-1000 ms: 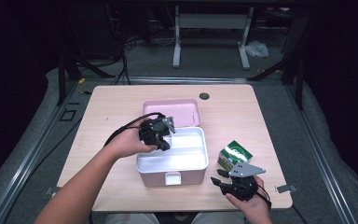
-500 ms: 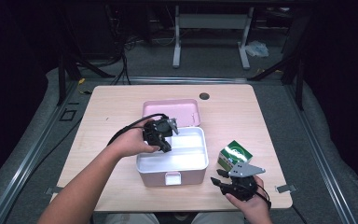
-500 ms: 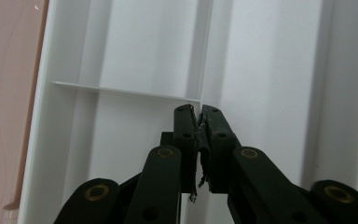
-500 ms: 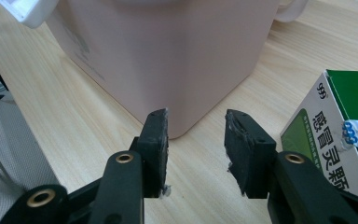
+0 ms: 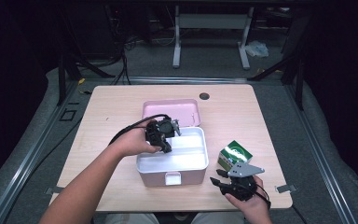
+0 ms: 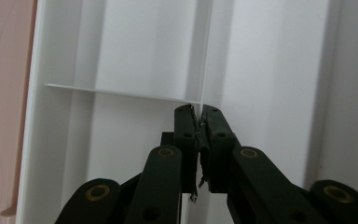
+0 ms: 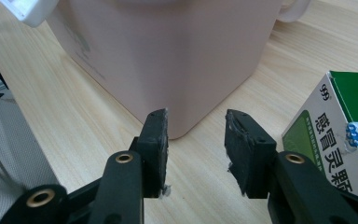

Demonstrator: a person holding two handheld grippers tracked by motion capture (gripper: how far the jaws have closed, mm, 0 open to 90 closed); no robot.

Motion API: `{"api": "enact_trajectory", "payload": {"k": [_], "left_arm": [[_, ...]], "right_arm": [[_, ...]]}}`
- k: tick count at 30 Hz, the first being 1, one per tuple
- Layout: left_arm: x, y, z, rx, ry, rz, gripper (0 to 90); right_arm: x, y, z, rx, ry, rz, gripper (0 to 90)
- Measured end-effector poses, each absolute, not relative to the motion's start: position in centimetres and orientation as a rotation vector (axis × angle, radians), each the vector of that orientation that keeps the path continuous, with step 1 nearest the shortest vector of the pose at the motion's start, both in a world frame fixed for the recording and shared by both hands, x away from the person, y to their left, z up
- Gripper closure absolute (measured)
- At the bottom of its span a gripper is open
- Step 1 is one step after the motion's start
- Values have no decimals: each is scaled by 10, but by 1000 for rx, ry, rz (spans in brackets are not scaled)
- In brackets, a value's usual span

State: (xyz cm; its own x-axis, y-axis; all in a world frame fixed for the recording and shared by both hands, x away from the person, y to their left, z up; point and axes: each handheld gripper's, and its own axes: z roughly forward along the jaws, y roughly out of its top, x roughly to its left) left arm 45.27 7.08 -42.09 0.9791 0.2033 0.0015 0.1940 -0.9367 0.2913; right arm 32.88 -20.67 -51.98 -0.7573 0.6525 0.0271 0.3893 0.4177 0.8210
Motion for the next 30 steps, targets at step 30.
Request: {"api": "enact_trajectory", "payload": {"k": [30], "left_arm": [[450,69,-424,2883,85,-4,894]], "right_arm": [[329,-206,-520,897,2384,1265,589]]}}
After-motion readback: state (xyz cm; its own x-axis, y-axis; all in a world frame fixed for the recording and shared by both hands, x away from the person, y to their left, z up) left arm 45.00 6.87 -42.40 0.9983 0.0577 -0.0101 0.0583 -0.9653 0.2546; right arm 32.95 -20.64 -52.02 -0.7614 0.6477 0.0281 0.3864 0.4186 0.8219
